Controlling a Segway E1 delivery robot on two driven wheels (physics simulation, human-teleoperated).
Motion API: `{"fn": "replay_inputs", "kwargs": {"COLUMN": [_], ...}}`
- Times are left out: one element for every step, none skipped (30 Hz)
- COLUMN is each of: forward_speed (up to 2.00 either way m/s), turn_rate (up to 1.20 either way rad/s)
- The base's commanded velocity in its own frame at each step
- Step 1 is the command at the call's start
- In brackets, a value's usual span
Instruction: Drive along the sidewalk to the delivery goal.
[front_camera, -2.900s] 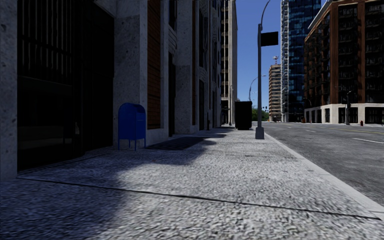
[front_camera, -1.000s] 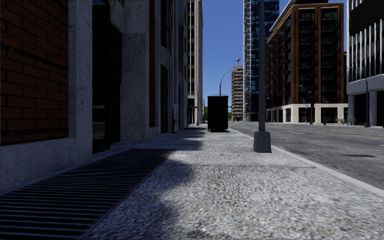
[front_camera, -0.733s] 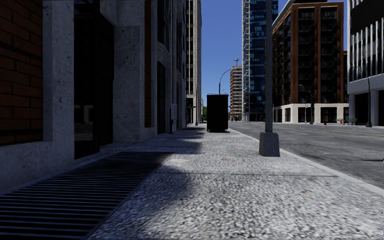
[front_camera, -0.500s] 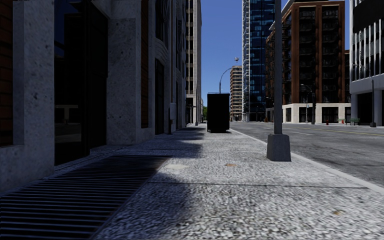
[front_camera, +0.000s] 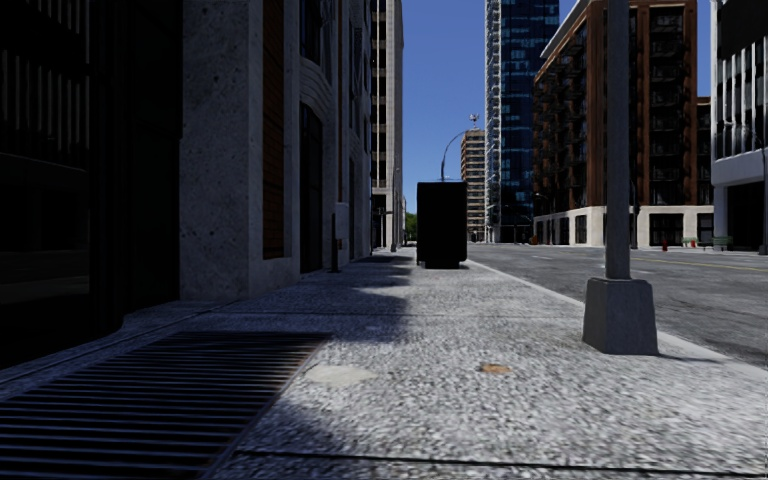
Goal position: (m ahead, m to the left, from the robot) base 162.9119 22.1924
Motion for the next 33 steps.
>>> {"fn": "replay_inputs", "kwargs": {"forward_speed": [2.00,2.00,2.00,2.00,2.00,2.00,2.00,2.00,2.00,2.00,2.00,2.00,2.00,2.00,2.00,2.00,2.00,2.00,2.00,2.00,2.00,2.00,2.00,2.00,2.00,2.00,2.00,2.00,2.00,2.00,2.00,2.00,2.00], "turn_rate": [0.00,0.00,0.00,0.00,0.00,0.00,0.00,0.00,0.00,0.00,0.00,0.00,0.00,0.00,0.00,0.00,0.00,0.00,0.00,0.00,0.00,0.00,0.00,0.00,0.00,0.00,0.00,0.00,0.00,0.00,0.00,0.00,0.00]}}
